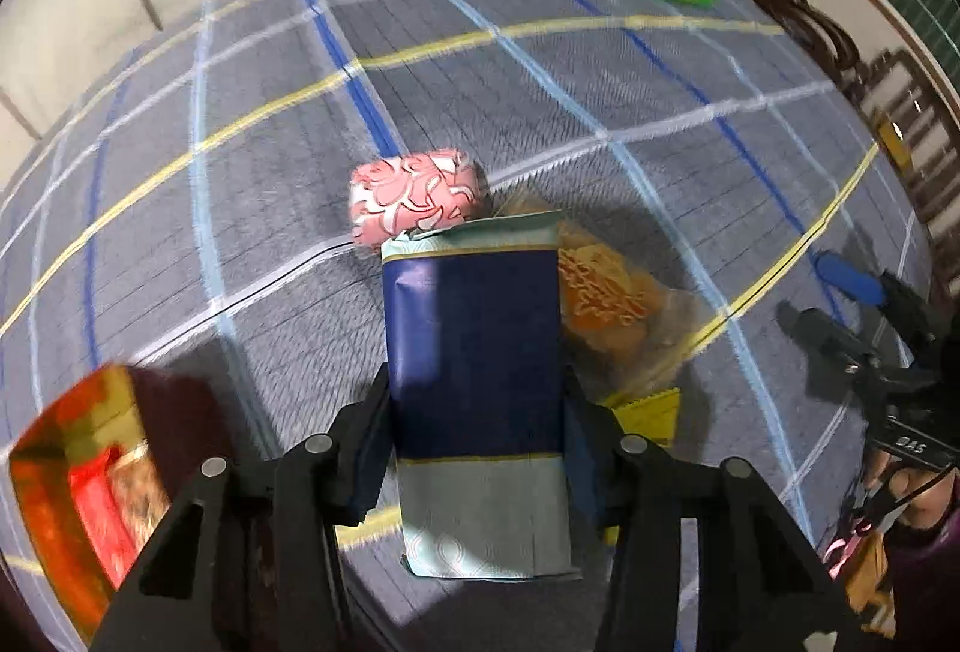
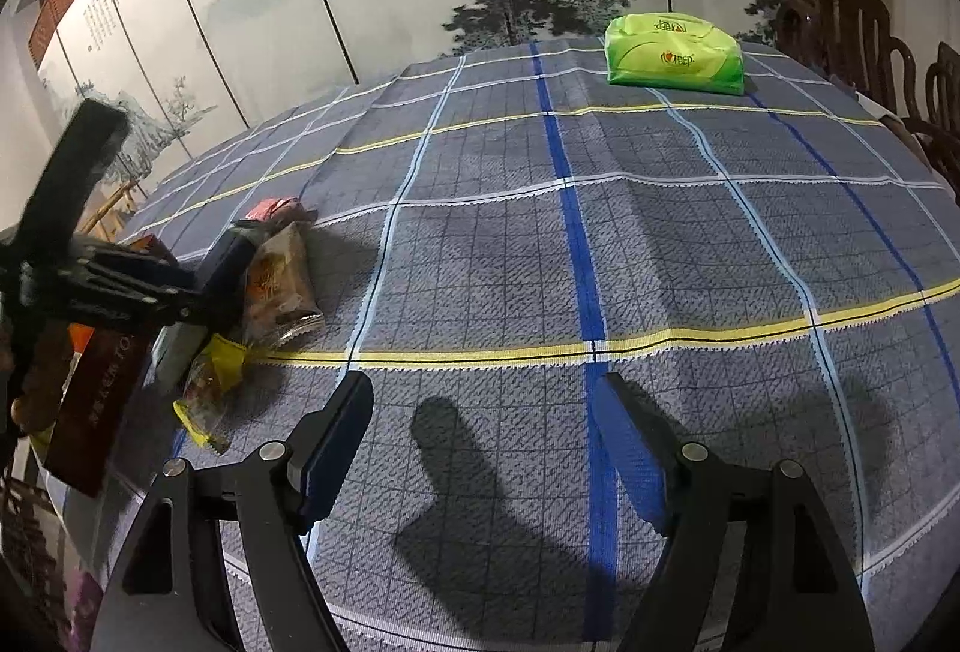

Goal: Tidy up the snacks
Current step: 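Lift the blue-and-white box with the left gripper while the right gripper grasps the yellow candy packet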

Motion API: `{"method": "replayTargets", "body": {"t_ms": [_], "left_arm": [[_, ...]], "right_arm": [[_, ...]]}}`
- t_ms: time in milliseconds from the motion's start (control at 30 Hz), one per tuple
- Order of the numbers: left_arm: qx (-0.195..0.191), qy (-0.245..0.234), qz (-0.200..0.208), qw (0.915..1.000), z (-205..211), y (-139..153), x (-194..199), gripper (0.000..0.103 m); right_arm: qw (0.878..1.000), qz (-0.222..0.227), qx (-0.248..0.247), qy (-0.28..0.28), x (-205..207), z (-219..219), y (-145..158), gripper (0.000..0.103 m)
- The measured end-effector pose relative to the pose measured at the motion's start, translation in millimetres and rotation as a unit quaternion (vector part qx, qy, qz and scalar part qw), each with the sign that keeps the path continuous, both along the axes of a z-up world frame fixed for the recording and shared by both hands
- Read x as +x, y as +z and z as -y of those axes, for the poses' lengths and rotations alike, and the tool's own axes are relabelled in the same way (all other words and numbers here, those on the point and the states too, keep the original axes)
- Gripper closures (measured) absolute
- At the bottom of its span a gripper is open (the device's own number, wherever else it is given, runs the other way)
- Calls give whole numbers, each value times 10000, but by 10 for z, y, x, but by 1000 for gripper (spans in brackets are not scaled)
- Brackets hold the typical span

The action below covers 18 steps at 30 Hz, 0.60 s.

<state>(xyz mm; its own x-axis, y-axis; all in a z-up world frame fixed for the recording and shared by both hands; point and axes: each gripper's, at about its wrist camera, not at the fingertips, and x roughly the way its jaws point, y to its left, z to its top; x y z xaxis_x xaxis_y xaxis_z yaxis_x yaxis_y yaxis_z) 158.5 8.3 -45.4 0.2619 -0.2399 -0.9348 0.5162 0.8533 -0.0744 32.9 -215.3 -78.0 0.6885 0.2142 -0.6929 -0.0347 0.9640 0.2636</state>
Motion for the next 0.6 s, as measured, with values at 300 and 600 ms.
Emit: {"method": "replayTargets", "body": {"t_ms": [300,600], "left_arm": [[-1172,855,219,9892,-448,662,-614,58],[-1151,1350,496,9829,-898,884,-977,58]], "right_arm": [[9991,-8,350,218,-83,-151,85,26],[9919,-273,826,928,-117,-1068,151,35]]}}
